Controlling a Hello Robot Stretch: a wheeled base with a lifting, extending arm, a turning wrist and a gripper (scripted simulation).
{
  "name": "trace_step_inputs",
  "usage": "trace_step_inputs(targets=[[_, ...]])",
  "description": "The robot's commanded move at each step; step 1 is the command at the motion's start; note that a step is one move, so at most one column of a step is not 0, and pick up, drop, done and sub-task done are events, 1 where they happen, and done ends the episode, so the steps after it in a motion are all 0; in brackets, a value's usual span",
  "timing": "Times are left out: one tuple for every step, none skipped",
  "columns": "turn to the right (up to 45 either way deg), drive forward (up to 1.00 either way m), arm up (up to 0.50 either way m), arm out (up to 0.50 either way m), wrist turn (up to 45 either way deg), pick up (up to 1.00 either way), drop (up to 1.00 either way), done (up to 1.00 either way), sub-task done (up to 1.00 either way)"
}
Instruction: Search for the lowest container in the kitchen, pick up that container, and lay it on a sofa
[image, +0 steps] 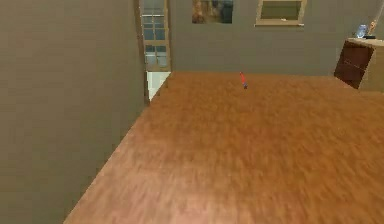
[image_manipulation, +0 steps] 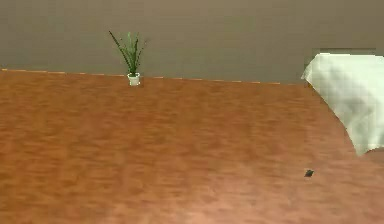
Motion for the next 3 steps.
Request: trace_step_inputs(targets=[[0.0, 1.0, 0.0, 0.0, 0.0, 0.0, 0.0, 0.0, 0.0], [0.0, 1.0, 0.0, 0.0, 0.0, 0.0, 0.0, 0.0, 0.0], [0.0, 1.0, 0.0, 0.0, 0.0, 0.0, 0.0, 0.0, 0.0]])
